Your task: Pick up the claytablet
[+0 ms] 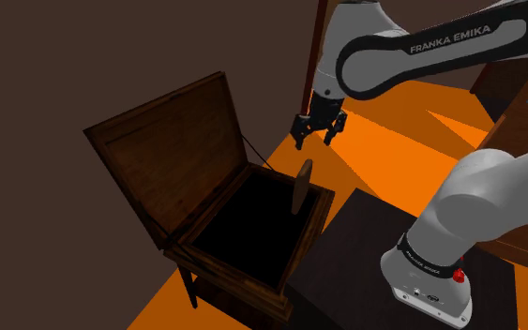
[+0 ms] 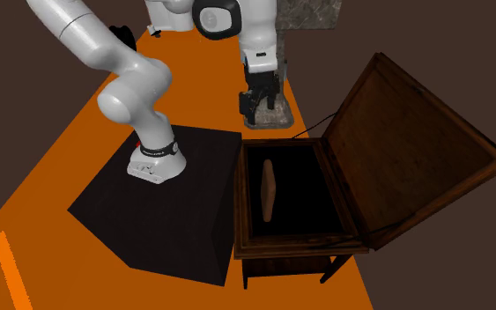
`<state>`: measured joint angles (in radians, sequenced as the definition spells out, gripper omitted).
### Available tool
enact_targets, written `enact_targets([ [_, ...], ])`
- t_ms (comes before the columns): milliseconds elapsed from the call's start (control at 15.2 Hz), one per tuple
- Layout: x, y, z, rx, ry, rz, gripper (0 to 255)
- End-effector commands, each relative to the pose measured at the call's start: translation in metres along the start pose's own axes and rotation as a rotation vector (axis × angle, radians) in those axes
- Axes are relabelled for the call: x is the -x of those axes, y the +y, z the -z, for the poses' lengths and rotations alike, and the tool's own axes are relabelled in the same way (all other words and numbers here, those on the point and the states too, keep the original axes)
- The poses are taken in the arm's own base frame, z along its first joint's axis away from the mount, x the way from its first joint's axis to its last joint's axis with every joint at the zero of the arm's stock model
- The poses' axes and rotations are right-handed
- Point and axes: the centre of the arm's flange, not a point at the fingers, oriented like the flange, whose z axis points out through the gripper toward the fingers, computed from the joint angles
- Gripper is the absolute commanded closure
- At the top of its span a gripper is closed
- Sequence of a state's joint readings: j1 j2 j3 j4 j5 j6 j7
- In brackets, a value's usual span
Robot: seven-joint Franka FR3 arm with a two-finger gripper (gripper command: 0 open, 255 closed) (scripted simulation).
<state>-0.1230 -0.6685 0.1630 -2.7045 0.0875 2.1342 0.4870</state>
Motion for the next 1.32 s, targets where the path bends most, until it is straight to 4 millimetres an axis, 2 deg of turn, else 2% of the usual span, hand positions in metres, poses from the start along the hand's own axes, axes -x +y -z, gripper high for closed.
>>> enact_targets([
  [0,-0.002,-0.003,-0.025,0.017,0.006,-0.068,0],
  [594,-0.020,-0.004,-0.142,0.098,0.020,-0.362,0],
  [1122,-0.017,-0.002,-0.188,0.101,0.020,-0.375,0],
  [1254,-0.017,-0.002,-0.188,0.101,0.020,-0.375,0],
])
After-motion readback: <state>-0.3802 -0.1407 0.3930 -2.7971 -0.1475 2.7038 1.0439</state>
